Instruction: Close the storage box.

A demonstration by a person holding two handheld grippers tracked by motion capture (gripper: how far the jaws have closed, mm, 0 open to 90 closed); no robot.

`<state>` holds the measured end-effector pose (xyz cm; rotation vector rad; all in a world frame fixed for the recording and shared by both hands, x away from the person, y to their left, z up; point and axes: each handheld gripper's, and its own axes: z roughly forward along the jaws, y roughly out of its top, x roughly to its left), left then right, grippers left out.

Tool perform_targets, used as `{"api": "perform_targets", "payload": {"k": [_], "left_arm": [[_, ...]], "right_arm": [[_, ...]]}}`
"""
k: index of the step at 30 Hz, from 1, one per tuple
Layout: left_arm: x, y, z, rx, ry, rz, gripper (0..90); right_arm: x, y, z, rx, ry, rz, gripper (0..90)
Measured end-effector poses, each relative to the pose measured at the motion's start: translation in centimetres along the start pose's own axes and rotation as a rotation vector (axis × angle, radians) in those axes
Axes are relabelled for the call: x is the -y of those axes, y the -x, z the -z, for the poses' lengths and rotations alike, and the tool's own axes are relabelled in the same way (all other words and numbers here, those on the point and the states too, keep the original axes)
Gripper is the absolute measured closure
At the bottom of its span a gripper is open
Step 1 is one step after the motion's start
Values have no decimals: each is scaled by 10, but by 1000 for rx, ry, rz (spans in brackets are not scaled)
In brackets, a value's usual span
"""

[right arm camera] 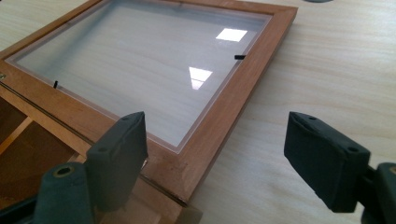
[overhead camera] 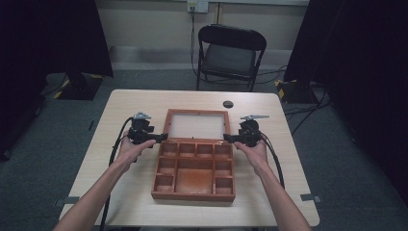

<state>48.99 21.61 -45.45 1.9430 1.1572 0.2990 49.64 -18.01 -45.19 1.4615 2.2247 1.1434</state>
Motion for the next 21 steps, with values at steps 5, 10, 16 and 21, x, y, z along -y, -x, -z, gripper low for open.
{"api": "perform_targets", "payload": {"k": [5,10,16,21], "left_arm": [[-1,-1,-3,36,-26,27,219],[-1,9,-12,45,-75,9,222],[-1,5,-17,56,-78,60,158],[-3,5,-23,92,-94,71,142]], "right_arm": [[2,-1,-7,-18,-16,-22,194],[3,-4,-15,-28,-36,-70,173],[3,-3,-21,-61,-42,-115,141],[4,-3,-27,-104,-34,-135,136]]}}
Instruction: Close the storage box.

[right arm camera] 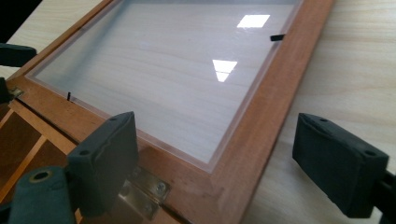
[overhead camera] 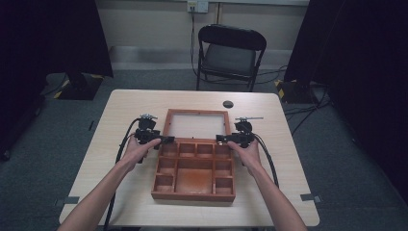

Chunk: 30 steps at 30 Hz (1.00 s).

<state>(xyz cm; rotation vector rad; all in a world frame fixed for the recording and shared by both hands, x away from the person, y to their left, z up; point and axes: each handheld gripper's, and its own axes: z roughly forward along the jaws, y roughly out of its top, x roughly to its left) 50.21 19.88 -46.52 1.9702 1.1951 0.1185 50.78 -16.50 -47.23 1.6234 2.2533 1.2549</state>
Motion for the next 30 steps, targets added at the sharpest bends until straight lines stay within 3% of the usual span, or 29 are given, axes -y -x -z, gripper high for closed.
{"api": "perform_targets", "payload": {"k": [3,4,8,12,16,21,30], "left_arm": [[-2,-1,-2,-10,-11,1,96],[-1,-4,-3,12,-20,23,91],[0,-8,-5,25,-21,45,61],[0,-8,-5,34,-22,49,67],[0,-8,-3,65,-18,50,135],[0,-7,-2,64,-18,41,155],[2,-11,-3,89,-22,84,156]], "right_arm": [[1,3,-4,-33,-1,-24,128],[1,4,-4,-46,-4,-37,128],[2,9,-6,-81,-7,-75,126],[1,8,-6,-73,-6,-49,127],[0,4,-9,-92,-18,-52,125],[-1,0,-10,-76,-29,-50,107],[-1,-1,-8,-55,-14,-26,125]]}}
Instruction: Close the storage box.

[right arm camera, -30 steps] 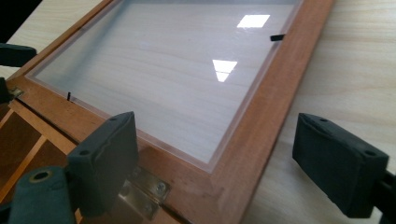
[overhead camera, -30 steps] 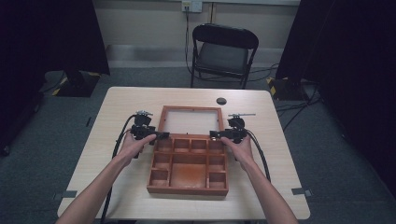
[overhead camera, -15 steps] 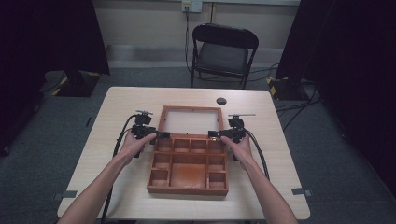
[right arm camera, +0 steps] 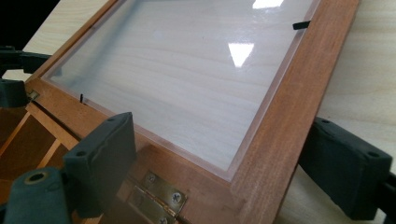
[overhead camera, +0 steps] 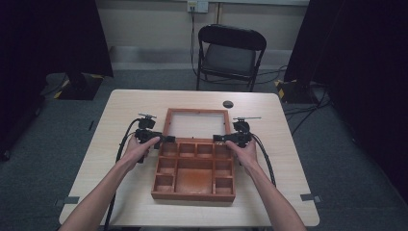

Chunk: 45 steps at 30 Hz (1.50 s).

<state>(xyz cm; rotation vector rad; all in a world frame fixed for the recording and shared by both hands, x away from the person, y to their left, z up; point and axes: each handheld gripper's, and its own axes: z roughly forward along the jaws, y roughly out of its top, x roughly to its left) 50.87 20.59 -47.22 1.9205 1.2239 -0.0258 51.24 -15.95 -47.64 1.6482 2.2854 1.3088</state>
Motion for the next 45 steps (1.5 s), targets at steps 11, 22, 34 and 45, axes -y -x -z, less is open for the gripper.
{"api": "perform_targets", "payload": {"k": [11,22,34,45], "left_arm": [[-1,1,2,27,1,-22,244],[0,2,3,37,13,-31,286],[-3,7,6,20,40,-56,301],[-6,10,14,1,66,-72,338]], "right_arm": [[-2,-3,7,37,43,35,219],[-2,-5,12,69,71,63,300],[-5,-9,21,63,129,100,351],[-8,-13,29,43,152,108,342]]}}
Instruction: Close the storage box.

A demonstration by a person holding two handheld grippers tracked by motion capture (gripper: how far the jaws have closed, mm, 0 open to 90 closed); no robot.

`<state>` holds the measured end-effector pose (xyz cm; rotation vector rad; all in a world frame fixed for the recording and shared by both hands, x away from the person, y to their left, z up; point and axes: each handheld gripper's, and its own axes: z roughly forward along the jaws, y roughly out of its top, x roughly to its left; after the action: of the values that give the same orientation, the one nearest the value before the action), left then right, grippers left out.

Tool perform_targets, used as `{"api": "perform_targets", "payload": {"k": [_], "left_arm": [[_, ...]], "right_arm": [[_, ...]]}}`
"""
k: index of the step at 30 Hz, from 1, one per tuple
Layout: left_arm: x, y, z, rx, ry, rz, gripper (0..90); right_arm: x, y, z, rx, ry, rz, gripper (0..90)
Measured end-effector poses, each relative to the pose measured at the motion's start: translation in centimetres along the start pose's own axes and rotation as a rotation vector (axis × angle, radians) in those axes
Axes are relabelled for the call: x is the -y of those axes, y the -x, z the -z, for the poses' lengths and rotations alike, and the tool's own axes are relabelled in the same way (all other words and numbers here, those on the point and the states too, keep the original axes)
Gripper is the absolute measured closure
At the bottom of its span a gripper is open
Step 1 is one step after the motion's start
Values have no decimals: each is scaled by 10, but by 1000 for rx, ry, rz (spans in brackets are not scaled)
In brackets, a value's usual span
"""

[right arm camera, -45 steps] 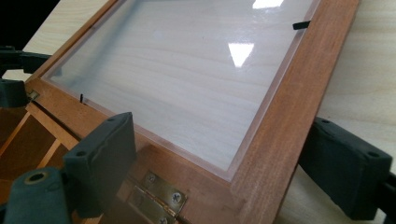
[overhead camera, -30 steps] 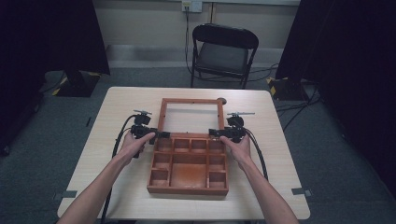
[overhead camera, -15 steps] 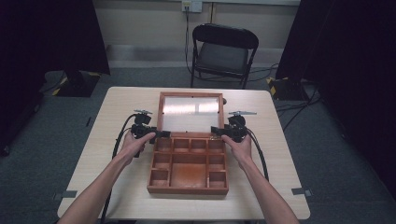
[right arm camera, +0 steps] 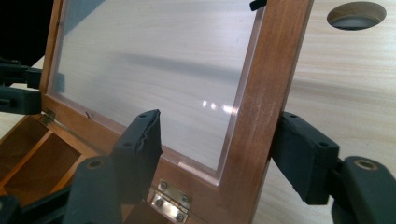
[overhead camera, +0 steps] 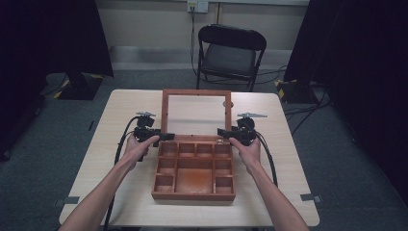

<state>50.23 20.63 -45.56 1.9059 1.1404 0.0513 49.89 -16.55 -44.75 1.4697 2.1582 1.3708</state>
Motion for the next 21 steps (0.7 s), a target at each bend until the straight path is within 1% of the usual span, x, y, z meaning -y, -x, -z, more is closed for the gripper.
{"api": "perform_targets", "payload": {"k": [1,3,5,6,7,10,11,13,16,19,20,21], "left_arm": [[-2,1,2,-8,15,1,339],[-3,2,4,-10,20,-1,341],[-3,4,5,-14,21,-14,347],[-3,4,5,-14,21,-14,353],[-4,5,7,-23,23,-26,358],[-4,7,9,-24,24,-26,375],[-4,8,12,-40,28,-43,388],[-5,9,14,-39,29,-46,393],[-5,11,18,-40,30,-55,404],[-5,11,21,-37,41,-54,422],[-5,11,22,-39,38,-61,426],[-4,12,23,-37,47,-55,428]], "right_arm": [[-1,-1,1,-9,4,-2,336],[-1,-1,3,-16,8,-5,332],[-2,-2,5,-21,14,-3,330],[-3,-3,6,-24,18,-9,331],[-3,-3,7,-25,23,-10,331],[-4,-4,9,-29,30,-6,331],[-5,-5,11,-33,36,-7,328],[-5,-6,13,-49,43,-6,303],[-6,-8,15,-52,47,3,307],[-7,-10,17,-55,46,8,314],[-7,-10,17,-52,46,11,317],[-7,-11,18,-52,46,13,318]]}}
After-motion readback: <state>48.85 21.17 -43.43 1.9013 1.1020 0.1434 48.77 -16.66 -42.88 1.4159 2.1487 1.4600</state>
